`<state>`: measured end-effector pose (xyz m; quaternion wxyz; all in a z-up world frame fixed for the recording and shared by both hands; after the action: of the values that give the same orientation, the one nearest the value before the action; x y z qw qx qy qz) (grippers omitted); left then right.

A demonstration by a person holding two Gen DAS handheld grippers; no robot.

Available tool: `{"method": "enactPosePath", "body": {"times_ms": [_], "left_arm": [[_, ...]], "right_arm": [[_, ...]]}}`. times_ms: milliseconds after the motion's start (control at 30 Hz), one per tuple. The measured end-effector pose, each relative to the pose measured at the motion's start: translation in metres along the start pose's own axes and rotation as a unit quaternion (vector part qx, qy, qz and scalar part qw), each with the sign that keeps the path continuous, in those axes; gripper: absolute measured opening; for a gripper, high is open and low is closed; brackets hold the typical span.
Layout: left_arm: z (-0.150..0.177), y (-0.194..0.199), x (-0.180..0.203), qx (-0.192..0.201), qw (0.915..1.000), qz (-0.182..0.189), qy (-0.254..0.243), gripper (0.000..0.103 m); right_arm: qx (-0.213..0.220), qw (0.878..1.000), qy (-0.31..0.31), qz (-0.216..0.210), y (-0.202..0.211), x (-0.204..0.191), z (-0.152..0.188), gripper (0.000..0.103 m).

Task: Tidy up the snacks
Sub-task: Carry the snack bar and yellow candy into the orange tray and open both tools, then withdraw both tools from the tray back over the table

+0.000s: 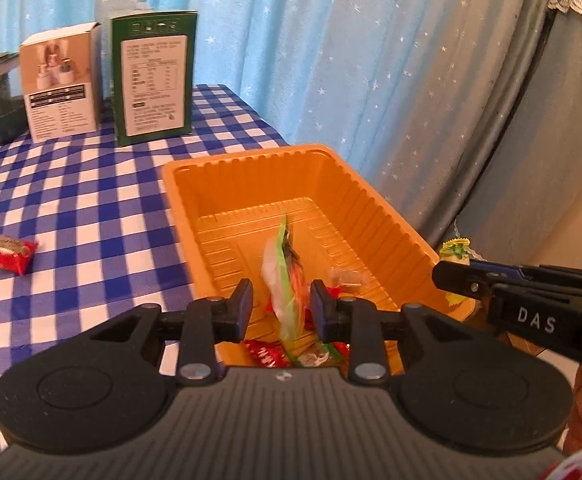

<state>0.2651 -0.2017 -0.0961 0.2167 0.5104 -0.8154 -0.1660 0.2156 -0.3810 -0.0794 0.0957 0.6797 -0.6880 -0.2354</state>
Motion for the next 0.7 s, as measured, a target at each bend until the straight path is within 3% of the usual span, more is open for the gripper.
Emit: {"method": "enactPosePath", "body": {"times_ms": [567,633,667,700], "left_arm": [[0.015,0.049,-0.038,0.014,0.9987,-0.035,0.033,0.032],[0.016,0.054,-0.041,0.017,0.9985,-0.04,0.034,0.034],[0.017,0.057,-0.042,0.018,0.9984,-0.042,0.034,0.034],[0.017,0.06,-0.044,0.019,0.9983,-0.044,0.035,0.035]], "right_arm": [[0.004,0.999,-0.016,-0.041,-0.012,-0.014,-0.004,0.023],[-0.004,0.999,-0.022,-0.043,-0.015,-0.013,-0.004,0.034],[-0.004,0.999,-0.028,-0.039,-0.014,-0.012,-0.005,0.054],[0.002,0.999,-0.034,-0.036,-0.011,-0.011,-0.005,0.061]]}}
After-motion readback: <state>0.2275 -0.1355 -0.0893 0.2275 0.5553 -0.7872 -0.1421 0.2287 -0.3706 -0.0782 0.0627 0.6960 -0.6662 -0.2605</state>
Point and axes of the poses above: each gripper's, at about its wrist camera, not at the fingertips, and y roughly against the way its jaws point, x to its right, z to its underside, the point moved 2 cm from there along -y, roughly the way its jaws point, and after that the axes turned 13 degrees about x, right-handed, at the moved point
